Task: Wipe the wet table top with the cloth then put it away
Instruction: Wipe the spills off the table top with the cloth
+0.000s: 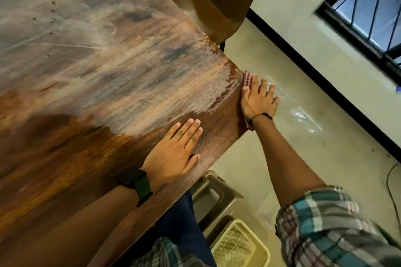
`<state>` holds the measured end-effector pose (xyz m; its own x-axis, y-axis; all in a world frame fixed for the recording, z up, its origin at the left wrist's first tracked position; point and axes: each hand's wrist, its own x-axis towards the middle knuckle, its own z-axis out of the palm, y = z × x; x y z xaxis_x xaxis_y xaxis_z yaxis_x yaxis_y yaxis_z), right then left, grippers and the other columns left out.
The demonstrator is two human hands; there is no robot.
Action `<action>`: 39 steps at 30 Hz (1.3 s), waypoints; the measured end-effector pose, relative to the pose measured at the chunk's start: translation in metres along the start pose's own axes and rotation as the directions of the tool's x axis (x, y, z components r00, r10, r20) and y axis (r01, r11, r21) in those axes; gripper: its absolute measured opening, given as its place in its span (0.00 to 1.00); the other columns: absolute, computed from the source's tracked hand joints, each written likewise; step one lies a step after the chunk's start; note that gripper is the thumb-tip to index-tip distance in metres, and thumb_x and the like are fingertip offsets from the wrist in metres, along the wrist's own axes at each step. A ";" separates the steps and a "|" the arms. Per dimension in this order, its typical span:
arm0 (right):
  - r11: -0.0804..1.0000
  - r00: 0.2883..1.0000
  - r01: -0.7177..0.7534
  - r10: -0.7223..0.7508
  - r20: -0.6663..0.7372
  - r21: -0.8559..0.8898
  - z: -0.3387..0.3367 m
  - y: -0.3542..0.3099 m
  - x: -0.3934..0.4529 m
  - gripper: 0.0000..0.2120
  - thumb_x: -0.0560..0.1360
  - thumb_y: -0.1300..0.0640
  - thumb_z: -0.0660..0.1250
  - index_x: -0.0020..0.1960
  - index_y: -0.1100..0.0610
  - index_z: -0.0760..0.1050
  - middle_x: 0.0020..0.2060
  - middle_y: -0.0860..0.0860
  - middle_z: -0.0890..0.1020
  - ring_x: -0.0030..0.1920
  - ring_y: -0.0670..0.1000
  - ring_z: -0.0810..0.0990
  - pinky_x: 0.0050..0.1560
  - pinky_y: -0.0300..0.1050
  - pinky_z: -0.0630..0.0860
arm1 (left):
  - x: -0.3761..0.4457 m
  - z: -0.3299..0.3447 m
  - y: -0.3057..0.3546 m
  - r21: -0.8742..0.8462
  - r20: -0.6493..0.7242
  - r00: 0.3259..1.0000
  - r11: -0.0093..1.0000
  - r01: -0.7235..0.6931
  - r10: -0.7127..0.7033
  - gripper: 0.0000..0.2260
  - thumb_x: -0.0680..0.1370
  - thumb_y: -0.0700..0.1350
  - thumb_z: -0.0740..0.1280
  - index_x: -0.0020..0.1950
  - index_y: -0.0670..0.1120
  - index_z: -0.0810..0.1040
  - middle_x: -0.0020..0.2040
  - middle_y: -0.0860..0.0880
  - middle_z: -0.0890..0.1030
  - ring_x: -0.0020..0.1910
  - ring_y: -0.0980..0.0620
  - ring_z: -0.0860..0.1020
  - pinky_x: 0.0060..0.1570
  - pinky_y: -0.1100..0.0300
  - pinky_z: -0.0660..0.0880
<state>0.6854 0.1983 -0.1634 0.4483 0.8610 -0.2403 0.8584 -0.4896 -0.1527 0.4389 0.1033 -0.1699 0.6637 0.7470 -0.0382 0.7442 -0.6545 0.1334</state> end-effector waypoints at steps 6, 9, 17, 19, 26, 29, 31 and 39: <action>0.963 0.966 0.258 -0.256 0.046 -0.073 0.030 -0.023 -0.114 0.32 0.73 0.39 0.31 0.76 0.48 0.37 0.75 0.51 0.37 0.74 0.55 0.34 0.70 0.54 0.31 | 0.002 0.001 0.000 0.007 -0.018 1.000 1.000 -0.004 0.004 0.27 0.78 0.55 0.50 0.70 0.39 0.65 0.70 0.41 0.68 0.70 0.45 0.66 0.69 0.52 0.48; 0.903 0.906 0.421 -0.417 0.068 -0.085 0.028 -0.021 -0.142 0.33 0.75 0.38 0.34 0.76 0.49 0.52 0.76 0.53 0.53 0.76 0.58 0.49 0.73 0.58 0.45 | 0.002 0.002 -0.002 0.003 -0.017 1.000 1.000 -0.001 0.001 0.27 0.77 0.55 0.51 0.69 0.39 0.66 0.69 0.41 0.69 0.69 0.45 0.66 0.70 0.52 0.48; 0.854 0.853 0.520 -0.519 -0.059 -0.006 0.020 -0.023 -0.050 0.22 0.78 0.48 0.47 0.67 0.52 0.68 0.69 0.57 0.66 0.73 0.58 0.60 0.73 0.61 0.48 | 0.004 0.009 -0.005 -0.035 -0.048 0.999 0.999 -0.010 0.008 0.27 0.78 0.54 0.52 0.72 0.39 0.62 0.73 0.42 0.63 0.73 0.47 0.55 0.70 0.51 0.47; 0.889 0.885 0.457 -0.458 -0.081 -0.027 0.016 -0.023 -0.022 0.23 0.79 0.50 0.47 0.73 0.53 0.61 0.76 0.54 0.54 0.76 0.55 0.49 0.73 0.57 0.42 | 0.003 0.011 -0.005 -0.032 -0.058 0.998 0.999 -0.013 0.011 0.27 0.78 0.54 0.52 0.72 0.40 0.61 0.73 0.42 0.61 0.73 0.47 0.54 0.70 0.50 0.49; 0.973 0.977 0.205 -0.198 -0.076 0.108 0.000 -0.057 0.066 0.25 0.81 0.50 0.47 0.76 0.56 0.53 0.76 0.56 0.56 0.76 0.56 0.50 0.74 0.57 0.51 | 0.004 0.011 -0.004 -0.038 -0.049 0.999 0.999 -0.003 0.001 0.27 0.78 0.54 0.52 0.73 0.40 0.60 0.74 0.43 0.60 0.74 0.47 0.53 0.69 0.50 0.51; 0.956 0.955 0.286 -0.290 -0.064 -0.068 0.012 -0.059 0.031 0.30 0.79 0.44 0.40 0.78 0.55 0.44 0.77 0.54 0.47 0.76 0.55 0.43 0.75 0.55 0.41 | 0.001 0.011 -0.003 -0.047 -0.023 1.000 0.999 0.007 -0.008 0.28 0.78 0.53 0.53 0.73 0.40 0.58 0.74 0.42 0.59 0.74 0.47 0.53 0.70 0.50 0.52; 0.927 0.931 0.359 -0.364 -0.030 -0.109 0.021 -0.061 -0.004 0.32 0.76 0.42 0.36 0.77 0.54 0.39 0.77 0.53 0.42 0.76 0.54 0.39 0.75 0.55 0.39 | 0.002 0.010 -0.002 -0.054 -0.032 0.999 0.998 0.029 -0.031 0.29 0.77 0.53 0.54 0.74 0.39 0.56 0.74 0.41 0.59 0.74 0.46 0.53 0.70 0.50 0.51; 0.759 0.774 0.621 -0.633 0.006 -0.195 0.057 -0.040 -0.111 0.28 0.80 0.44 0.43 0.77 0.54 0.51 0.76 0.52 0.53 0.76 0.53 0.46 0.72 0.57 0.48 | 0.002 -0.003 -0.003 -0.151 -0.098 0.974 0.971 0.186 -0.202 0.30 0.76 0.53 0.53 0.74 0.39 0.53 0.75 0.40 0.55 0.75 0.46 0.51 0.71 0.49 0.49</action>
<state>0.5871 0.1147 -0.1852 -0.1974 0.9757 -0.0950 0.9786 0.1904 -0.0785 0.4377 0.1066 -0.1671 0.4888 0.8718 0.0332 0.8350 -0.4785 0.2717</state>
